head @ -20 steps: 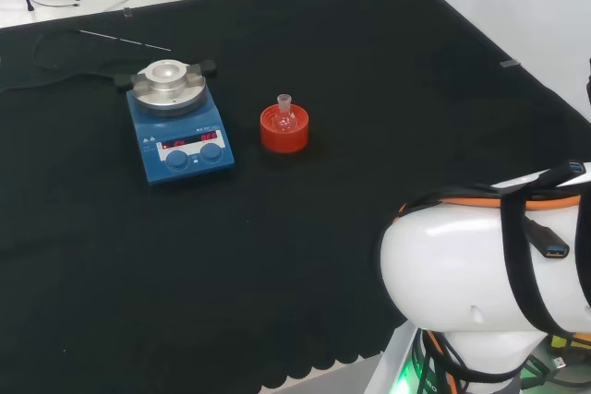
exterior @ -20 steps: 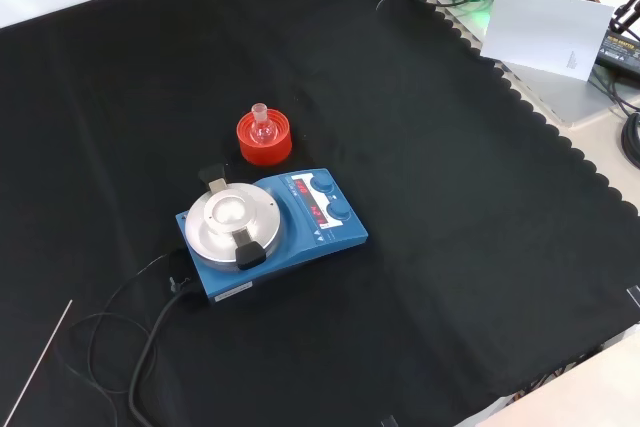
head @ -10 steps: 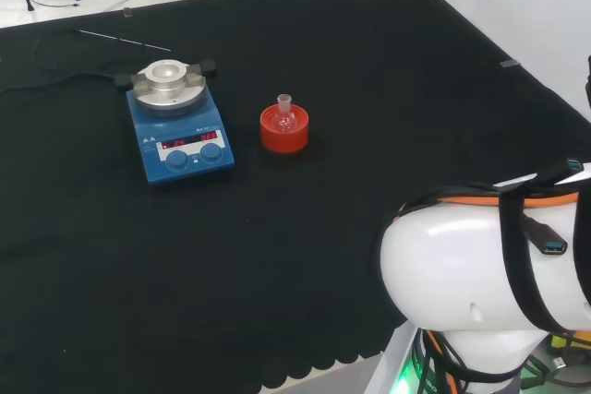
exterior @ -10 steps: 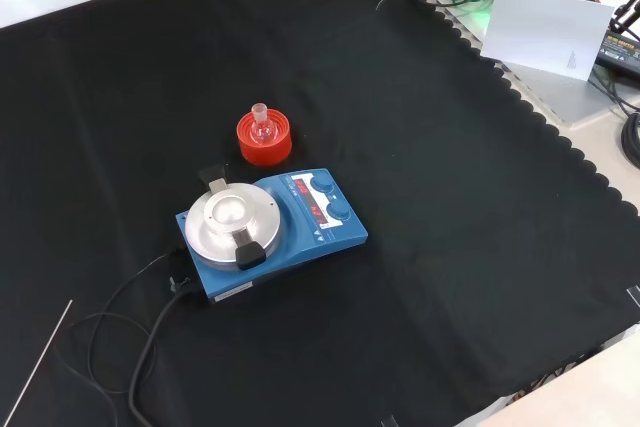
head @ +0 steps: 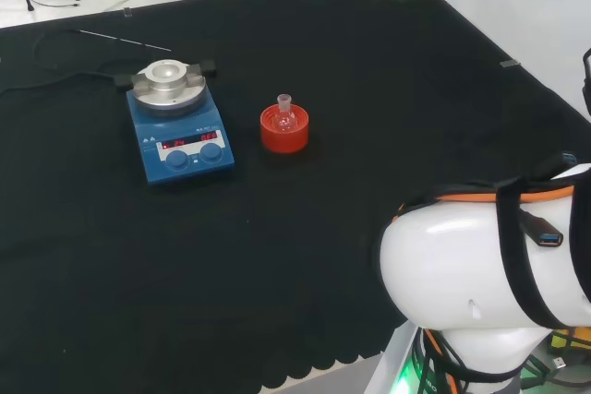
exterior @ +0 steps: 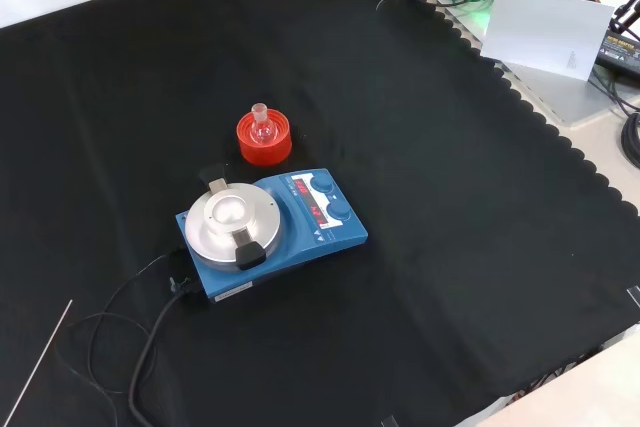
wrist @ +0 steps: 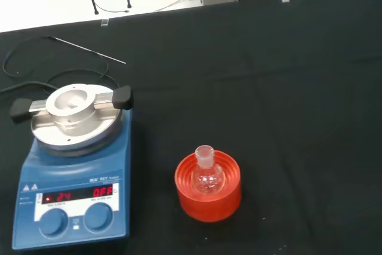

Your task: Pick up the round-bottom flask.

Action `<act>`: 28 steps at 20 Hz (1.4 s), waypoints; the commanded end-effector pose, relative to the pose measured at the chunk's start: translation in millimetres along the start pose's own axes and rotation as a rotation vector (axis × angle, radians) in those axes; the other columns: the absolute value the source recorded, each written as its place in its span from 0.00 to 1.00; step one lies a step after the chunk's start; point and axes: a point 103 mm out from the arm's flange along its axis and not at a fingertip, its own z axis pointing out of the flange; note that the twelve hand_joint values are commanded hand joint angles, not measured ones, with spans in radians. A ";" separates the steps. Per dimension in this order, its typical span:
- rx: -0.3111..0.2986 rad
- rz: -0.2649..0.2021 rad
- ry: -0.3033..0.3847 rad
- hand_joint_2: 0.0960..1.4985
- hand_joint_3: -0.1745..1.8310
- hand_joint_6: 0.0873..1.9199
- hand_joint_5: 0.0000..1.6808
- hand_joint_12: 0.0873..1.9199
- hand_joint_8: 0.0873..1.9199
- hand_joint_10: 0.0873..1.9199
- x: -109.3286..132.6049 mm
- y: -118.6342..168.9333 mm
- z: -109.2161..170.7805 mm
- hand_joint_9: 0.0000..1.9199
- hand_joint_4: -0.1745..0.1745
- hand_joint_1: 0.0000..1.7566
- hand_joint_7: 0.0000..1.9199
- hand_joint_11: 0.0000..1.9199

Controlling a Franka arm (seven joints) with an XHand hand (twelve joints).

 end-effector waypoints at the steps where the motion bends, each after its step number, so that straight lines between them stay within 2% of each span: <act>1: -0.028 -0.017 0.222 0.45 0.39 0.00 0.20 0.57 0.22 0.28 -22.9 55.6 61.1 0.18 0.56 0.46 0.12 0.00; 5: -0.028 -0.042 0.273 0.34 0.47 0.00 0.22 0.60 0.23 0.28 -24.0 94.3 94.6 0.19 0.57 0.52 0.12 0.00; 8: -0.005 -0.067 0.295 0.32 0.48 0.00 0.22 0.60 0.23 0.28 -18.1 116.4 120.6 0.18 0.58 0.52 0.11 0.00; 12: 0.020 -0.072 0.321 0.31 0.46 0.00 0.22 0.59 0.23 0.28 -11.5 136.9 154.7 0.18 0.58 0.50 0.11 0.00; 14: 0.012 -0.073 0.329 0.32 0.43 0.00 0.23 0.58 0.23 0.29 -9.4 142.4 164.6 0.17 0.58 0.48 0.10 0.00; 19: -0.011 -0.058 0.385 0.37 0.29 0.00 0.25 0.53 0.21 0.31 -7.4 154.3 190.6 0.07 0.59 0.42 0.03 0.00; 21: -0.037 -0.050 0.409 0.37 0.28 0.00 0.26 0.52 0.21 0.31 -9.9 157.7 202.3 0.06 0.60 0.42 0.02 0.00; 28: -0.064 -0.018 0.466 0.38 0.27 0.00 0.31 0.51 0.20 0.31 -22.6 165.9 237.5 0.06 0.60 0.47 0.01 0.00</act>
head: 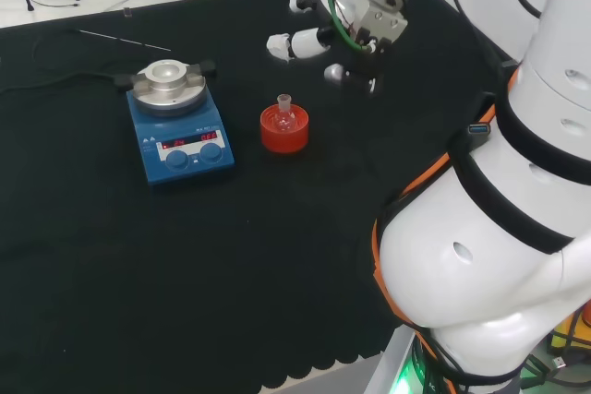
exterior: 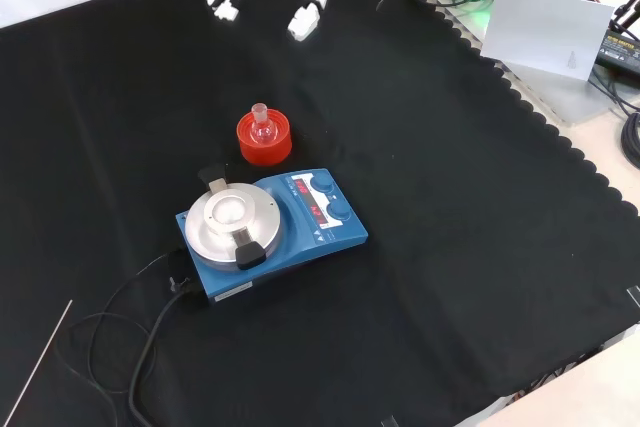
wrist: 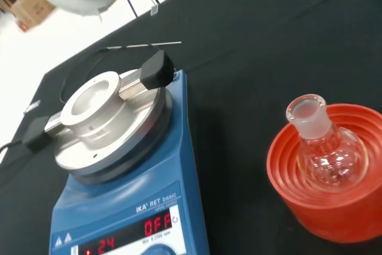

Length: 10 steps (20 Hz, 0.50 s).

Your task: Pick up the round-bottom flask.

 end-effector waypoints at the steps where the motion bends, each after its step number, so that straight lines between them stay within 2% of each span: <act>1: -0.063 0.018 0.050 0.38 0.27 0.00 0.31 0.51 0.20 0.31 -32.6 15.4 27.1 0.06 0.60 0.47 0.01 0.00; 10: -0.011 0.027 0.063 0.38 0.28 0.00 0.32 0.48 0.19 0.31 -61.5 26.5 73.6 0.06 0.60 0.49 0.00 0.00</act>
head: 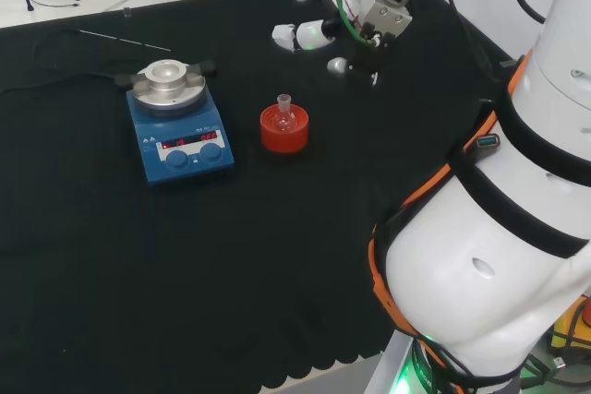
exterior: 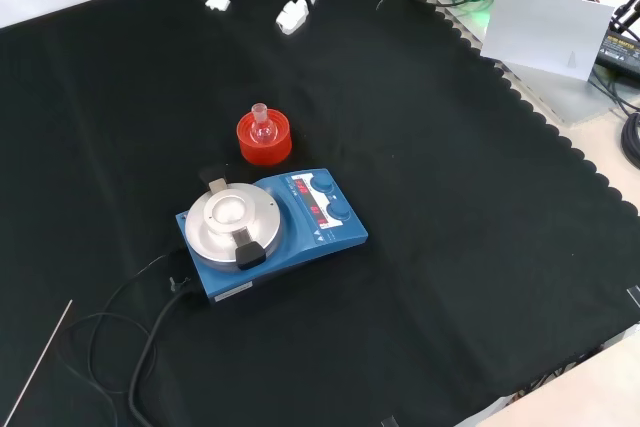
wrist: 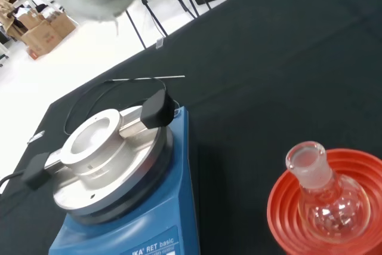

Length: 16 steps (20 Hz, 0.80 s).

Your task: Pick up the round-bottom flask.

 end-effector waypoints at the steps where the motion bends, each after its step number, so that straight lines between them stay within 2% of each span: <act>1: 0.056 0.059 0.070 0.38 0.28 0.00 0.32 0.48 0.19 0.31 -60.1 7.6 95.8 0.06 0.60 0.49 0.01 0.00; 10: 0.089 0.072 0.092 0.37 0.29 0.00 0.32 0.46 0.19 0.30 -78.4 5.3 129.2 0.06 0.60 0.49 0.01 0.00; 16: 0.079 0.071 0.098 0.37 0.29 0.00 0.32 0.46 0.18 0.30 -82.7 -2.8 142.1 0.06 0.60 0.49 0.01 0.00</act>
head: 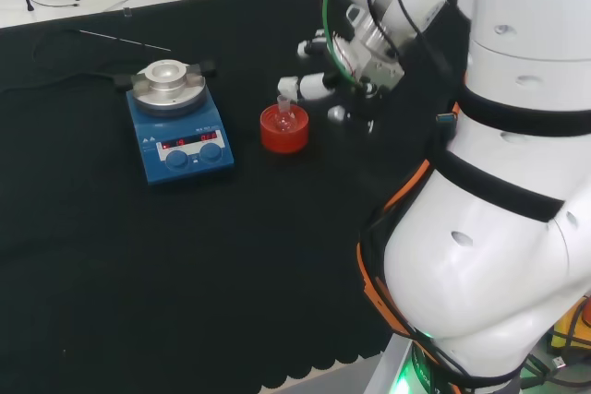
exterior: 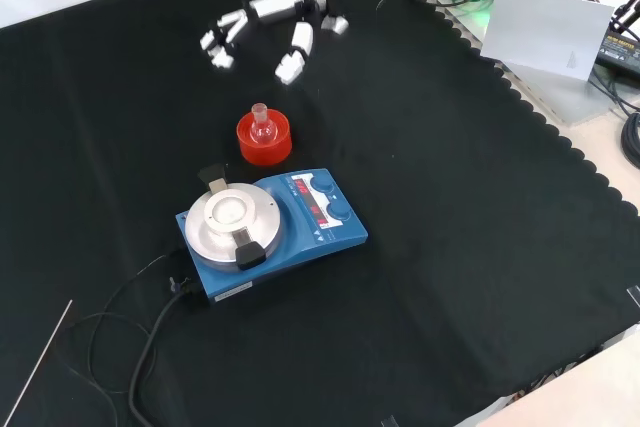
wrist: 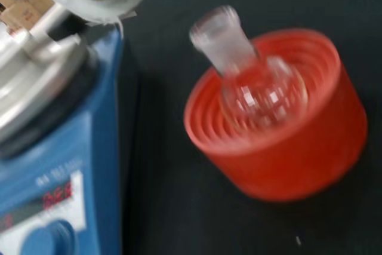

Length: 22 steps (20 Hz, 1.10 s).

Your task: Pick up the round-bottom flask.

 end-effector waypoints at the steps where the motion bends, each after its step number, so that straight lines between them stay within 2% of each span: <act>1: -0.009 -0.003 0.058 0.37 0.29 0.00 0.32 0.46 0.18 0.30 -19.0 0.7 44.2 0.06 0.60 0.49 0.01 0.00; 11: -0.059 -0.008 0.101 0.37 0.29 0.00 0.33 0.46 0.18 0.30 -25.3 0.1 56.5 0.07 0.60 0.50 0.01 0.00; 22: -0.066 -0.015 0.132 0.36 0.30 0.00 0.35 0.47 0.18 0.30 -29.2 9.2 68.7 0.08 0.59 0.51 0.02 0.00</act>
